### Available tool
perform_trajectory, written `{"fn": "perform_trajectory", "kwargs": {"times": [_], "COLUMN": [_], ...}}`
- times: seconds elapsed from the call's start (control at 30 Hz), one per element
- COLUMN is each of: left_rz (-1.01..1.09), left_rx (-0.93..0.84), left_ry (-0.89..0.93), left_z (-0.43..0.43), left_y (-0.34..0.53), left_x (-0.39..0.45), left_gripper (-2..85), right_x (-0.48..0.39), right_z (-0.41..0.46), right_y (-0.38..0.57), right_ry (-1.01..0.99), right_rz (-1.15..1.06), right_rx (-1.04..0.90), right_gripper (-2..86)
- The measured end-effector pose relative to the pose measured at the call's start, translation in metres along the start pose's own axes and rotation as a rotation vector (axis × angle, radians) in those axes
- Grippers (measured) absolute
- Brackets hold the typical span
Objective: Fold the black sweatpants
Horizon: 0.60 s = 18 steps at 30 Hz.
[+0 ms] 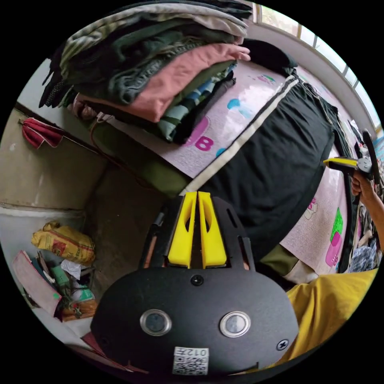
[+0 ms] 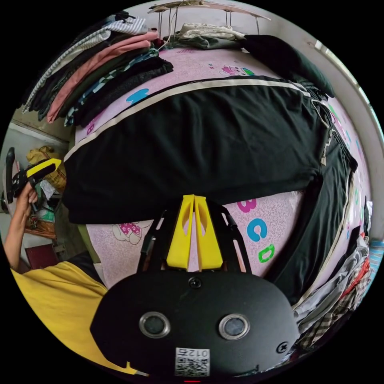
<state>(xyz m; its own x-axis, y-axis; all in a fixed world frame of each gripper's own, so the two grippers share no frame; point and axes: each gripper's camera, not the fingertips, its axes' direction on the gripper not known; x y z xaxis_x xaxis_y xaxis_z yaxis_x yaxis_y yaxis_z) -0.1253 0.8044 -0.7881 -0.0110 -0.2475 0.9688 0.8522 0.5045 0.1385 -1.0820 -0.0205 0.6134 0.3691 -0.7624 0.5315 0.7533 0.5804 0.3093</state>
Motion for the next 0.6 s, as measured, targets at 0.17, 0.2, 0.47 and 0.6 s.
{"fn": "perform_trajectory", "kwargs": {"times": [0.17, 0.2, 0.47, 0.6], "left_rz": [0.191, 0.221, 0.287, 0.324], "left_rx": [-0.140, -0.166, -0.196, -0.148], "left_ry": [0.176, 0.181, 0.131, 0.181], "left_z": [0.035, 0.042, 0.051, 0.025], "left_y": [-0.025, -0.028, -0.031, -0.027], "left_x": [-0.024, -0.026, -0.030, -0.024], "left_gripper": [8.0, 8.2, 4.0, 2.0], "right_x": [-0.008, -0.010, -0.028, -0.032], "right_z": [-0.008, -0.011, -0.028, -0.038], "right_y": [0.014, 0.018, 0.030, 0.027], "right_ry": [-0.035, -0.044, -0.096, -0.139], "right_rz": [-0.007, -0.006, -0.018, 0.001], "right_rx": [0.009, 0.012, 0.031, 0.043], "right_gripper": [0.1, 0.1, 0.1, 0.2]}}
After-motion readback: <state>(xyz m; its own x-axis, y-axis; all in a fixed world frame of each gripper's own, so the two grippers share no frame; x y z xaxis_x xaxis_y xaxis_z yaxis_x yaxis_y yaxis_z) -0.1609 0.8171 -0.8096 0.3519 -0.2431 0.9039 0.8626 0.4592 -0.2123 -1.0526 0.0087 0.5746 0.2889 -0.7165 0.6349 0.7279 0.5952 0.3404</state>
